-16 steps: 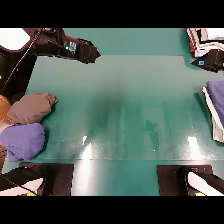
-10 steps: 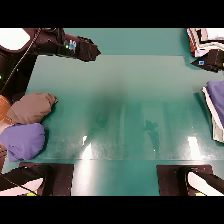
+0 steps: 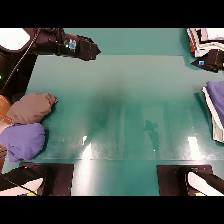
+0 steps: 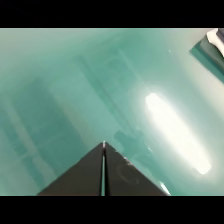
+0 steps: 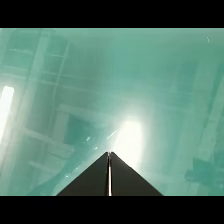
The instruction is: Fold the shirts.
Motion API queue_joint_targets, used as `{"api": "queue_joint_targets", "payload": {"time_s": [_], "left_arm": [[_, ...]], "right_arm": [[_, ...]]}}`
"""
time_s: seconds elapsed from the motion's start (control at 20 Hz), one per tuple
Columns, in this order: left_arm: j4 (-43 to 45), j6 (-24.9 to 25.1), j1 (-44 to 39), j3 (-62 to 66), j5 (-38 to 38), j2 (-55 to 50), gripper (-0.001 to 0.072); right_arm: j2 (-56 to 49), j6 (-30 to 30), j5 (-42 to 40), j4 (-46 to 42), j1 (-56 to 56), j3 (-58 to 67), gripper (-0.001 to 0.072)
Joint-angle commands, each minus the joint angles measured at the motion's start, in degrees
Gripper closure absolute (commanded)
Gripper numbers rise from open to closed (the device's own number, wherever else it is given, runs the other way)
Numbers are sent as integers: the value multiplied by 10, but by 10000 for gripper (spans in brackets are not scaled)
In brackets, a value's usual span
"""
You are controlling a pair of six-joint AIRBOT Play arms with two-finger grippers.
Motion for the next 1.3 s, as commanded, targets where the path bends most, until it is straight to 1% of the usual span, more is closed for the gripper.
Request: {"api": "queue_joint_targets", "payload": {"time_s": [0.0,0.05,0.1,0.15,0.25,0.3,0.35,0.4,0.45,0.6,0.8,0.9,1.0,1.05,1.15,1.2,1.25], "left_arm": [[95,-3,17,1,-40,0,682],[149,-18,33,0,-96,0,681],[198,-21,56,-1,-150,0,681],[239,-21,80,-7,-187,0,681],[300,-24,141,-35,-229,0,680],[314,-26,174,-57,-240,0,614],[315,-28,203,-82,-241,0,315],[316,-40,231,-112,-237,0,40],[316,-47,256,-142,-229,0,38],[316,-57,315,-240,-180,0,42],[316,-68,349,-346,-113,0,42],[315,-68,349,-369,-102,0,44],[315,-73,349,-371,-110,0,44],[315,-73,349,-371,-116,0,60],[314,-75,349,-371,-131,0,573],[310,-74,349,-370,-138,0,680],[308,-75,349,-369,-149,1,682]], "right_arm": [[0,0,0,0,0,0,696],[0,0,0,1,0,0,696],[0,0,0,1,0,1,696],[0,0,0,1,1,0,696],[0,0,-4,1,1,1,697],[0,0,-5,1,1,1,697],[0,0,-5,1,1,0,696],[0,0,-5,1,0,0,697],[0,0,-5,1,0,0,696],[0,0,-5,1,0,-1,696],[-14,0,-5,2,1,-1,696],[-27,1,-2,5,1,-1,696],[-37,1,0,8,2,-1,696],[-41,1,0,10,2,0,696],[-42,0,-3,12,2,0,696],[-42,0,-6,12,2,0,696],[-42,0,-6,11,2,0,696]]}}
